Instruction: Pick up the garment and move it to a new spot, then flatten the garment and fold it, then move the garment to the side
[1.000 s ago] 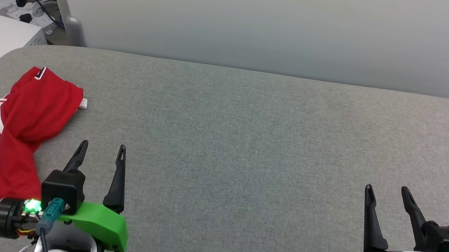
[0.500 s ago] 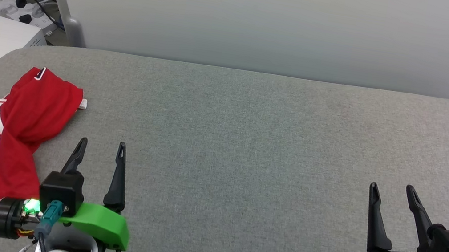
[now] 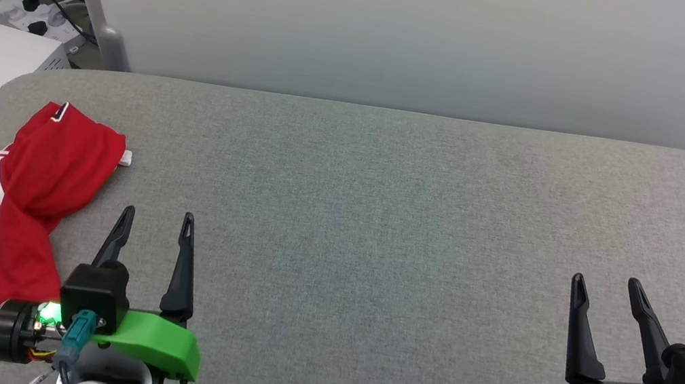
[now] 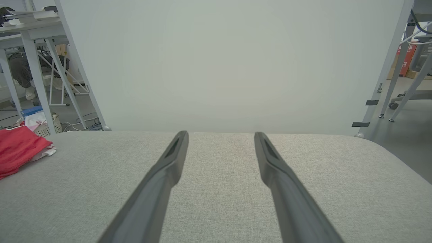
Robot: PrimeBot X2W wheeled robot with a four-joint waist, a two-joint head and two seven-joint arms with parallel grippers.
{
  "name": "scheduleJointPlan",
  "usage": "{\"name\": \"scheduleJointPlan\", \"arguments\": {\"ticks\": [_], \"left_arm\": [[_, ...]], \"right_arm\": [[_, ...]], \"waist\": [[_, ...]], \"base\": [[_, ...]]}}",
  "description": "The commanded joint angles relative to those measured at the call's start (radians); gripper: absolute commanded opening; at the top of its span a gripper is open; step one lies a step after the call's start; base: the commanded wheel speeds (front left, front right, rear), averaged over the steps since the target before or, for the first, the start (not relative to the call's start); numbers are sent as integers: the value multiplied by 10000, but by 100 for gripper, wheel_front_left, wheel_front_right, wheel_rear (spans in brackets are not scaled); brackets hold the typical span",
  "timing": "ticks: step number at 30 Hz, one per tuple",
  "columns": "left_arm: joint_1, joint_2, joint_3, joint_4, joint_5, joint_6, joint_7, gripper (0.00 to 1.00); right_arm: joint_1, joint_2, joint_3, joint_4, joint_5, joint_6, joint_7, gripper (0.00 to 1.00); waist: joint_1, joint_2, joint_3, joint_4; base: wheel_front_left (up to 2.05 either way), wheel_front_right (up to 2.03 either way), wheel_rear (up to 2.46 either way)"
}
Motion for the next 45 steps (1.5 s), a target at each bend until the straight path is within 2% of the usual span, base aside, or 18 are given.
{"name": "scheduleJointPlan", "arguments": {"ticks": [1, 45], "left_arm": [[155, -23, -22, -61, -83, 60, -112, 100], [406, -39, -394, -39, -384, 355, -1021, 100]], "right_arm": [[93, -16, -4, -103, 146, 3, -113, 100], [432, -29, -28, -410, 486, 5, -1009, 100]], "waist": [[-1, 0, -12, -4], [-1, 0, 52, -73]], "base": [[0, 0, 0], [0, 0, 0]]}}
